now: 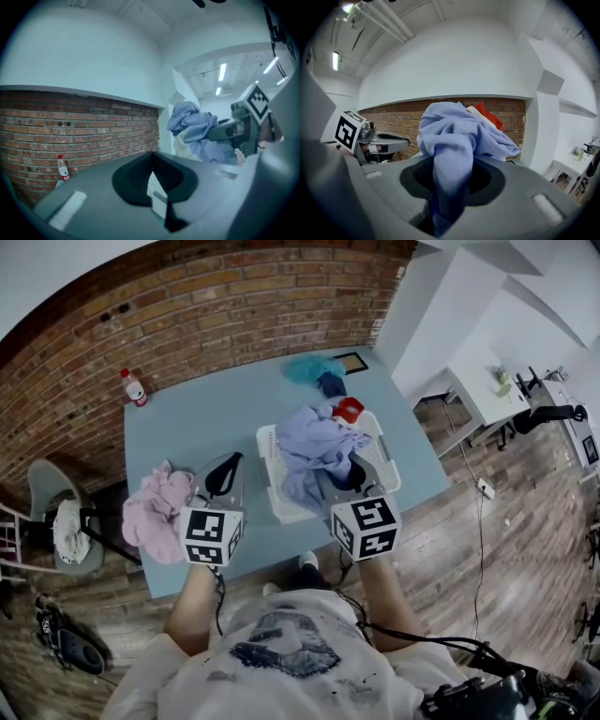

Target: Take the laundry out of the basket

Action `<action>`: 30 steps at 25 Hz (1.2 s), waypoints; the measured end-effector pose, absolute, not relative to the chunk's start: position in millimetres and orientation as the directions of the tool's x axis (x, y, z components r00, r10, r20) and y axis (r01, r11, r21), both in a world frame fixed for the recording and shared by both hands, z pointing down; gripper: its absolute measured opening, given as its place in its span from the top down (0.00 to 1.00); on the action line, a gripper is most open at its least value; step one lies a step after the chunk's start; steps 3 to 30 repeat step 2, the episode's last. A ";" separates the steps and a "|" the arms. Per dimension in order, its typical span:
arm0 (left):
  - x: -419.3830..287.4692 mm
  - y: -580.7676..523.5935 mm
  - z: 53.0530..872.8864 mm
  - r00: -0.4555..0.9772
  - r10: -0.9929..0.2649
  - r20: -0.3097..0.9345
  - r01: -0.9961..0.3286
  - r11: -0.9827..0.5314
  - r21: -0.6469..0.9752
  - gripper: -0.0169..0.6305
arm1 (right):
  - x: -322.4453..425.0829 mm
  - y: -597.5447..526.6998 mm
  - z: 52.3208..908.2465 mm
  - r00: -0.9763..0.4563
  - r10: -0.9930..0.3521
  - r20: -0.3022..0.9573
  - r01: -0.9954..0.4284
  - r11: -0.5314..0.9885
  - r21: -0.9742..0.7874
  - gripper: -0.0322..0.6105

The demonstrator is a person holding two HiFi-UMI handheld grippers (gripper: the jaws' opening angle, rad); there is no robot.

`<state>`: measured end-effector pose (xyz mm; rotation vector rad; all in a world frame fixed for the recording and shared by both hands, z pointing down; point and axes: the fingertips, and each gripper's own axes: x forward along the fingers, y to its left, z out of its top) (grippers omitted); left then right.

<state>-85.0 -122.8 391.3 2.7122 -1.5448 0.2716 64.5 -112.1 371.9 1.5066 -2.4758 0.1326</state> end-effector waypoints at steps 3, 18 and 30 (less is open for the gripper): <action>-84.5 -122.5 392.0 0.502 -0.851 0.155 -0.853 -0.517 -0.073 0.99 | 64.0 -111.5 371.6 -0.440 -0.863 0.248 -0.885 0.464 0.046 0.74; -84.5 -122.5 392.0 0.502 -0.851 0.155 -0.853 -0.517 -0.073 0.99 | 64.0 -111.5 371.6 -0.440 -0.863 0.248 -0.885 0.464 0.046 0.74; -84.5 -122.5 392.0 0.502 -0.851 0.155 -0.853 -0.517 -0.073 0.99 | 64.0 -111.5 371.6 -0.440 -0.863 0.248 -0.885 0.464 0.046 0.74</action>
